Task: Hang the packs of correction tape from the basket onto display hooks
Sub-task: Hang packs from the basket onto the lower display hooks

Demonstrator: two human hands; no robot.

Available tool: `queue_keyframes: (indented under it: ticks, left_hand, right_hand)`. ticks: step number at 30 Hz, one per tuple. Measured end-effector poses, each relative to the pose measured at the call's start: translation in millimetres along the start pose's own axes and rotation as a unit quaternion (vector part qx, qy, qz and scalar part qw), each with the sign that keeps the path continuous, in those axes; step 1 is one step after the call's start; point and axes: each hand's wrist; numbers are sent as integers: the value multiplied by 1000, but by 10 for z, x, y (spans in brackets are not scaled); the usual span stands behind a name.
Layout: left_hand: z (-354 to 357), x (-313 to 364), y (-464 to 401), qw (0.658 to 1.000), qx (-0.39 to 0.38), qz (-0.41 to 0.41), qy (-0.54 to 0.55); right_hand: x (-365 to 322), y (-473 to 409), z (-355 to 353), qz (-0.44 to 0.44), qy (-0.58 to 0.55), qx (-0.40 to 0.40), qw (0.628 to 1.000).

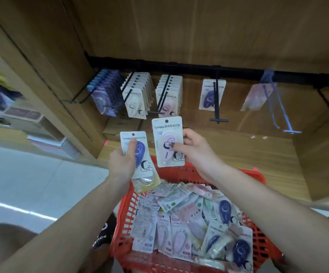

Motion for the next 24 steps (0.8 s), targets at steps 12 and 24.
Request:
queue_keyframes:
  ticks: [12, 24]
  left_hand:
    - [-249, -28, -39, 999, -30, 24, 38]
    - [-130, -36, 3, 998, -47, 30, 33]
  right_hand:
    - [123, -317, 412, -32, 15, 50, 998]
    - [147, -289, 550, -37, 8, 119, 992]
Point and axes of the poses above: each hand's wrist, its own y-axis away from the middle knuckle, its own z-axis out of the palm, x = y × z, and after that the axes turned 9 degrees about -z, right-handed
